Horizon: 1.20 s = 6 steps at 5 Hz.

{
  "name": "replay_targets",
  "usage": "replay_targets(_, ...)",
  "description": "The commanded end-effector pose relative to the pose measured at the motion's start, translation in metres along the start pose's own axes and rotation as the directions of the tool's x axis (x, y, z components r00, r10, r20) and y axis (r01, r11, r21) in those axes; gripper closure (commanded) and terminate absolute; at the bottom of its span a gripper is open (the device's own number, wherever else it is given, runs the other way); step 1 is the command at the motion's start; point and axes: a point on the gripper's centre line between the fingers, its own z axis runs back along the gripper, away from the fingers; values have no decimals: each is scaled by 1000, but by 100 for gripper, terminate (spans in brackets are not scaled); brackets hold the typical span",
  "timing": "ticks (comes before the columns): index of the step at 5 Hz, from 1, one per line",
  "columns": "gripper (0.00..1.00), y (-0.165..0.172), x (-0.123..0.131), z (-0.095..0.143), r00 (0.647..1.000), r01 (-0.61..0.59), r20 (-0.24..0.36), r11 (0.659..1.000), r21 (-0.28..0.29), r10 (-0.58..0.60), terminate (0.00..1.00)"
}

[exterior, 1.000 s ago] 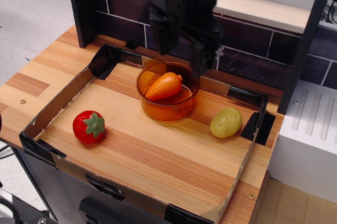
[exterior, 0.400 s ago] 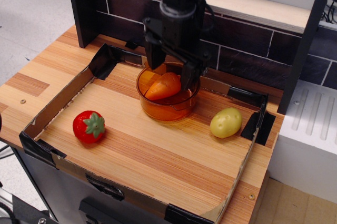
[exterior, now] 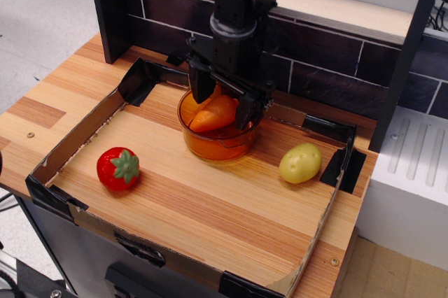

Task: Take carrot out of pot

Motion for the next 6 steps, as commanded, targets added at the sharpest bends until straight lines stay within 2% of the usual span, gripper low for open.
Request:
replay_targets(1,0,7,7,-3,1000,-12,26,999,31,11,0)
replay_targets(2,0,6,4,-5,1000,-12,22,999,33,12,0)
replay_targets(3,100,7,3,-6,999,-20,30,999,28,19,0)
replay_targets(4,100,8,4,-2,999,-26,42,999,23,25,0)
replay_targets(5,100,11,5,17,996,-47,81,999,0,47,0)
replay_targets(6,100,9,4,48,987,-65,150,998,-13,66,0)
